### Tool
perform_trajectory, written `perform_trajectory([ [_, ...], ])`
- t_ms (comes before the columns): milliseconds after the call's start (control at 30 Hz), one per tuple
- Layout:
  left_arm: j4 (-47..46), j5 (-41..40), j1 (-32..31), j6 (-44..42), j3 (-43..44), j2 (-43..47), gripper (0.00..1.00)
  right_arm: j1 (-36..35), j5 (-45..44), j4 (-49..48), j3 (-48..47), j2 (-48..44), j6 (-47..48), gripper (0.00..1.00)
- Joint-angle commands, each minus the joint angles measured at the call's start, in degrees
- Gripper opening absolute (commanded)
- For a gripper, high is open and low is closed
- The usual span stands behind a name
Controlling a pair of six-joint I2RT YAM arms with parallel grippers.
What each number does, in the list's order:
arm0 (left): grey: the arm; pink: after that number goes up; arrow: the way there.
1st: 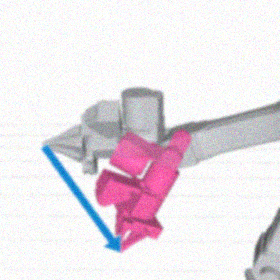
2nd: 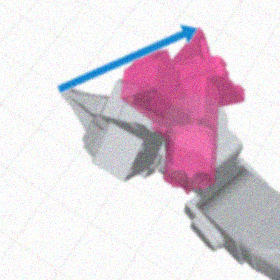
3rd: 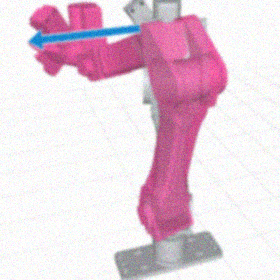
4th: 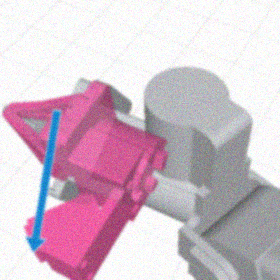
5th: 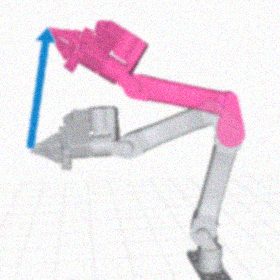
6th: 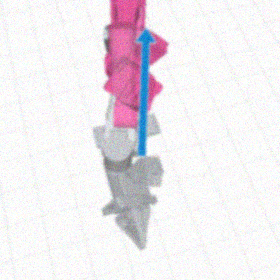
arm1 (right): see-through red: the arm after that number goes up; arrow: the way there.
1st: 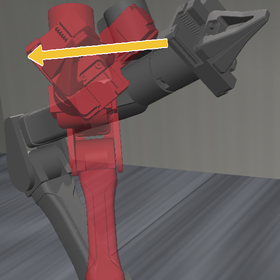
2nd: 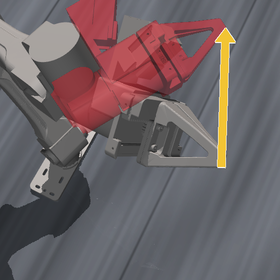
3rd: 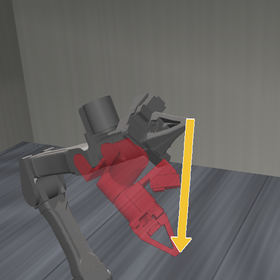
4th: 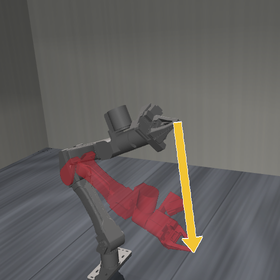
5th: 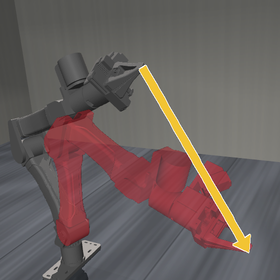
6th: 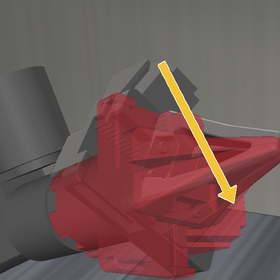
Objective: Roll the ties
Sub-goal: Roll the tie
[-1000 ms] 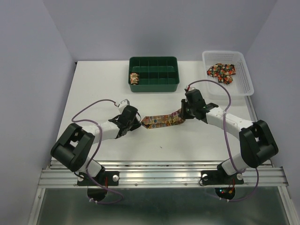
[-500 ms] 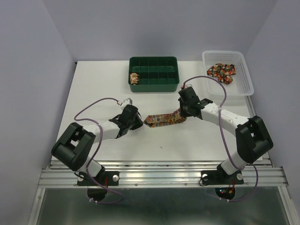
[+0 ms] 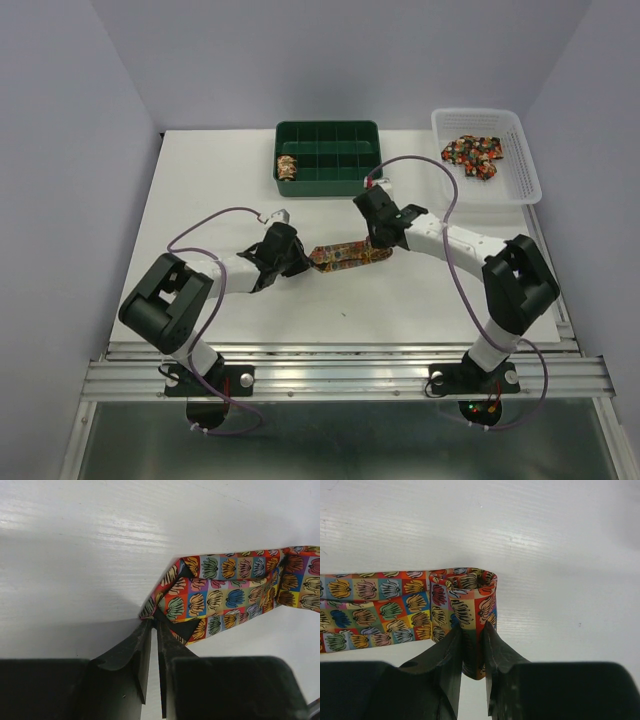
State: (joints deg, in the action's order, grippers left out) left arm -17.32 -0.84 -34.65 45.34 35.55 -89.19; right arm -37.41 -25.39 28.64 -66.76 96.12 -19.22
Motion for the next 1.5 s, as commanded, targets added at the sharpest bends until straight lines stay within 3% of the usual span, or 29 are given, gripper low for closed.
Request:
perform_trajectory([
  [0, -0.43, 0.40, 0.11, -1.22, 1.19, 0.77, 0.22, -2.93, -8.78, 4.48, -5.92, 2.67, -0.11, 0.10],
  [800, 2.03, -0.74, 0.11, -1.48, 1.01, 2.96, 0.22, -13.22, -28.22, 19.87, -20.87, 17.00, -3.89, 0.10],
  [1100, 0.45, 0.58, -0.41, -2.19, 1.01, 9.38, 0.22, -13.13, -23.30, 13.02, -17.79, 12.96, -0.56, 0.11],
  [1467, -3.68, 5.59, -1.21, -2.71, 5.05, -2.30, 0.21, -13.13, -20.32, 9.59, -14.98, 11.02, 1.99, 0.10],
])
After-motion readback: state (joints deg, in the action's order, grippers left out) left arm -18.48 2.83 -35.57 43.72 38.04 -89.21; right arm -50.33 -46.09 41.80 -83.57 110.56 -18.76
